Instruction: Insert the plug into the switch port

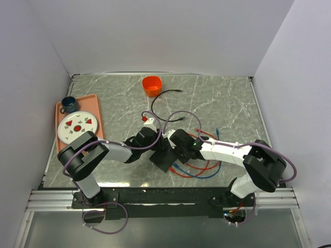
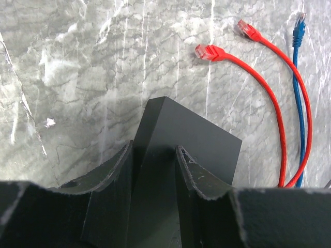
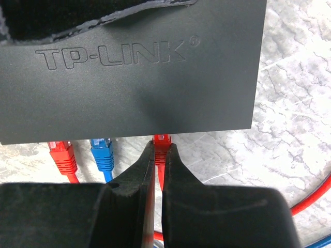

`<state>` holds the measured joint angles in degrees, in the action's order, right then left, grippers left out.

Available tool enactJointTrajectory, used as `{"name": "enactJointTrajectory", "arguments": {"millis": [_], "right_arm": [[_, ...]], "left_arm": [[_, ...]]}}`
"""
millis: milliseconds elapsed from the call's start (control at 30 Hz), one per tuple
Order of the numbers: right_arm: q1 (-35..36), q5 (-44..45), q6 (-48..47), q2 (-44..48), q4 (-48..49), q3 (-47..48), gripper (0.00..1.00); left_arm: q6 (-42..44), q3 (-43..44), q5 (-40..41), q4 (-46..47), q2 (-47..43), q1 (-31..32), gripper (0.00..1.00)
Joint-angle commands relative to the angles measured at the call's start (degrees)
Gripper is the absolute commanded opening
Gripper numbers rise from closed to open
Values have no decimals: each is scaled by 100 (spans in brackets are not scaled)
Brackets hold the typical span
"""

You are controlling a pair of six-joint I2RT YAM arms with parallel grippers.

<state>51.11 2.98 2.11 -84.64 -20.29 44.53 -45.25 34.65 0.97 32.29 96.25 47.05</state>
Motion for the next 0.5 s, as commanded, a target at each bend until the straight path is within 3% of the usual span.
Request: {"name": "enactJointTrajectory", "arguments": {"millis": [0,233,333,467], "right_arm": [[-128,361,299,326,4191,662,0],[-128,343,343,176,4174,723,0],[-128,317,351,158,3929,706,0],[-137,326,395,71,3735,592,0]], "left_arm": [[-959,-82,-2348,445,-36,1087,35],[-977,-161,-2198,322,-150,1289,39],[-872,-135,-1760,-203,-352,1289,47],[-590,120,-706,-1404,-686,1254,67]]}}
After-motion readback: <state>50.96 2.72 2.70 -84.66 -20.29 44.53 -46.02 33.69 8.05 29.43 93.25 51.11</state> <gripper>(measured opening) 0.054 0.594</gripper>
